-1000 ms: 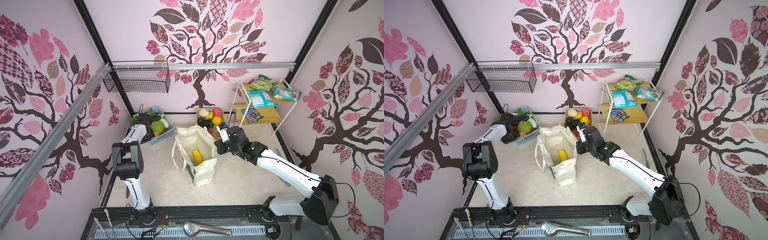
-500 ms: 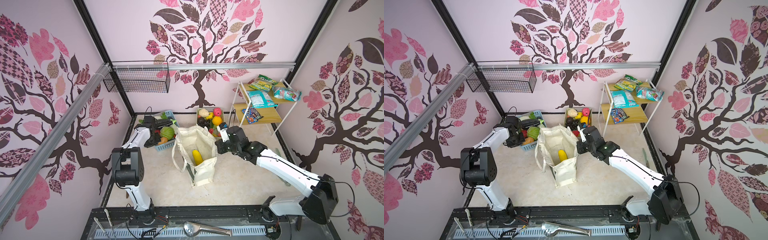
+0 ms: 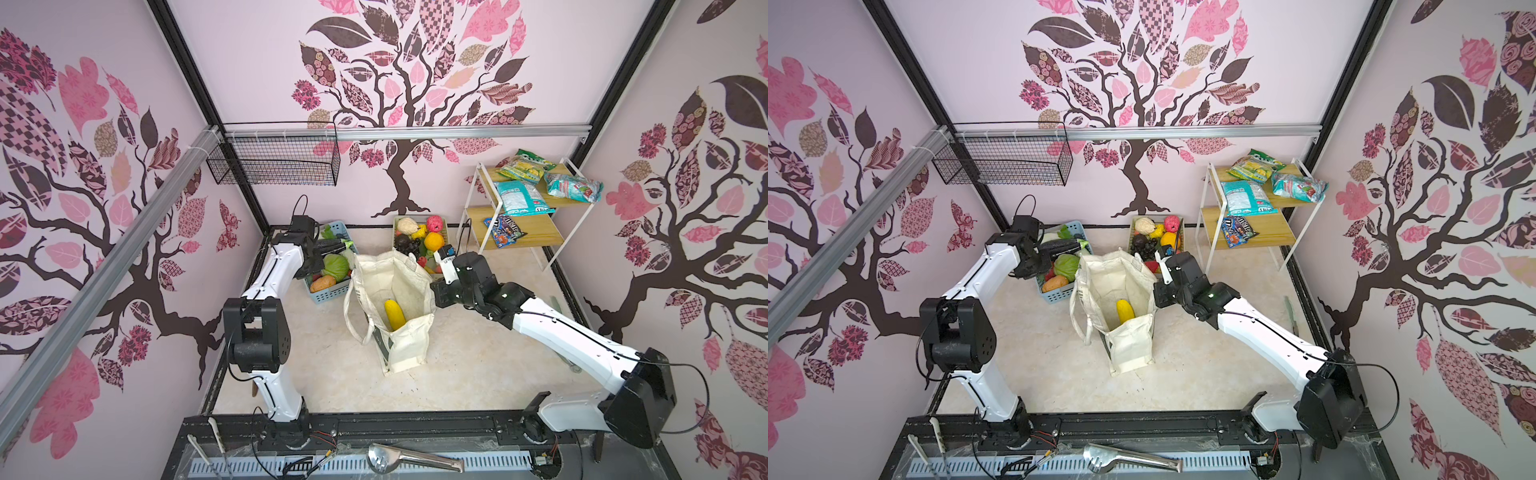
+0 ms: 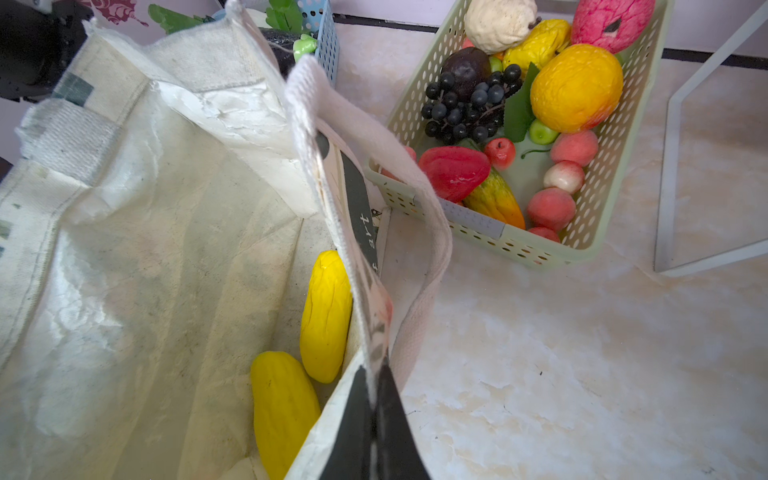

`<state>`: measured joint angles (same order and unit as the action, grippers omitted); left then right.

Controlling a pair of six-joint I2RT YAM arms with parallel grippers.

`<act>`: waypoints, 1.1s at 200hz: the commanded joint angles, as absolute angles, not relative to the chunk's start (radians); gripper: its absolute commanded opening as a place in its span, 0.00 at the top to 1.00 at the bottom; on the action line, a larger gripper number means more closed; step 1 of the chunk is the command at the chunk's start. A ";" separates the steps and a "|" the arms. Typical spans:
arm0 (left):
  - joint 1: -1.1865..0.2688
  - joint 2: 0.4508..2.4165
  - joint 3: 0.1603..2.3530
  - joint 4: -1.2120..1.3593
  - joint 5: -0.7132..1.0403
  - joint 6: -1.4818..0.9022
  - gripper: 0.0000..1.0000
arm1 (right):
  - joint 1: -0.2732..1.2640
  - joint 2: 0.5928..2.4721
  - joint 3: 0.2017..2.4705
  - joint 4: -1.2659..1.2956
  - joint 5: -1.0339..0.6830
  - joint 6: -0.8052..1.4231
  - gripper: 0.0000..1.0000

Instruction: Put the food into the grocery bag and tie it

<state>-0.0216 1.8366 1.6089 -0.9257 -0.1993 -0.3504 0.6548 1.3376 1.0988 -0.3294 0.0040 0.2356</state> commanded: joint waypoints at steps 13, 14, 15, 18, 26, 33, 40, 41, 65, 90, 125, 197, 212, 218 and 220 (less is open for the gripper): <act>-0.016 1.932 1.701 -0.943 -0.323 -0.350 0.62 | 0.648 1.390 1.150 -0.335 0.004 0.244 1.00; -0.016 1.934 1.703 -0.943 -0.326 -0.349 0.62 | 0.648 1.391 1.150 -0.335 0.004 0.245 1.00; -0.016 1.936 1.704 -0.941 -0.328 -0.348 0.61 | 0.649 1.392 1.150 -0.335 0.003 0.244 1.00; -0.017 1.940 1.709 -0.941 -0.338 -0.346 0.61 | 0.648 1.394 1.150 -0.335 0.001 0.245 1.00; -0.015 1.951 1.721 -0.939 -0.351 -0.338 0.60 | 0.648 1.401 1.152 -0.332 -0.005 0.250 1.00; -0.016 1.963 1.731 -0.941 -0.355 -0.333 0.59 | 0.647 1.403 1.154 -0.330 -0.006 0.251 1.00; -0.015 1.973 1.741 -0.942 -0.353 -0.326 0.59 | 0.649 1.406 1.155 -0.329 -0.005 0.251 1.00; -0.014 1.975 1.743 -0.942 -0.353 -0.326 0.59 | 0.648 1.406 1.155 -0.329 -0.004 0.252 1.00; -0.014 2.001 1.752 -0.909 -0.333 -0.310 0.60 | 0.649 1.409 1.157 -0.327 -0.006 0.256 1.00; -0.014 2.031 1.772 -0.910 -0.325 -0.323 0.64 | 0.649 1.416 1.173 -0.347 -0.001 0.247 1.00; -0.016 2.057 1.773 -0.889 -0.271 -0.347 0.68 | 0.648 1.401 1.171 -0.354 0.011 0.244 1.00; -0.021 2.051 1.741 -0.906 -0.281 -0.377 0.57 | 0.648 1.401 1.181 -0.360 0.012 0.244 1.00; -0.023 2.044 1.731 -0.914 -0.273 -0.391 0.55 | 0.648 1.409 1.189 -0.359 0.007 0.241 1.00; -0.024 2.043 1.731 -0.921 -0.274 -0.394 0.55 | 0.648 1.411 1.191 -0.359 0.006 0.240 1.00; -0.025 2.043 1.732 -0.924 -0.276 -0.394 0.55 | 0.649 1.412 1.192 -0.359 0.005 0.241 1.00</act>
